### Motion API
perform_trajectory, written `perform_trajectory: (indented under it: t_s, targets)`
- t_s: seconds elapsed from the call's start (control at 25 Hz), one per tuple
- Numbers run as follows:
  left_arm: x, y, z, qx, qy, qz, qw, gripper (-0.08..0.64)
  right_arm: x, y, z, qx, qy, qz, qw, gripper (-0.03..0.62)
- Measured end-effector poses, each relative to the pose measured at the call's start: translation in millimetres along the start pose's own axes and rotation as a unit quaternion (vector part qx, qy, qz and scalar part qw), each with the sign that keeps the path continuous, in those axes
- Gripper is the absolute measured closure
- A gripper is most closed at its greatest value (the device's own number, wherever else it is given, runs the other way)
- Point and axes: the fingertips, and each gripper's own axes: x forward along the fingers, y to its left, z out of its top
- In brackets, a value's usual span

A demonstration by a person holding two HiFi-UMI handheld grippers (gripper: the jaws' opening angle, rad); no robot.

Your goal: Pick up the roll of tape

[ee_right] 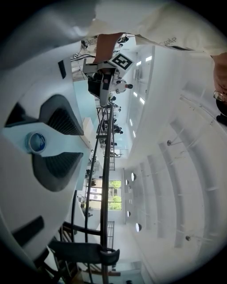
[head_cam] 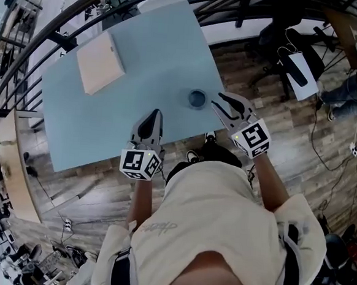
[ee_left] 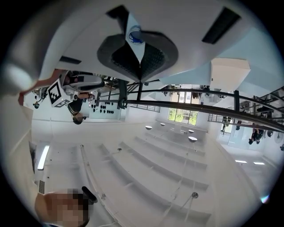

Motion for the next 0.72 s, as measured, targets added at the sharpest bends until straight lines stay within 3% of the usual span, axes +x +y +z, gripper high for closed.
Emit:
perform_trajectory:
  t_s: [0.16,0.4,0.72]
  targets:
    - [26.4,4.9,11.6,0.015,-0.006,0.012,0.9998,0.541,18.5,-26.8,-5.3,-0.003,-0.005,0.019,1.0,0.472]
    - [50.2,4.4,17.7,0.008,-0.016,0.033,0.9993,0.541,37.6,-46.8,-0.6,-0.004,-0.004,0.05,0.999,0.472]
    - [52.3,22.3,3.2,-0.009,0.004,0.063,0.998,0.541,62.9,-39.2,-25.1,-0.009,0.034,0.095,0.995,0.471]
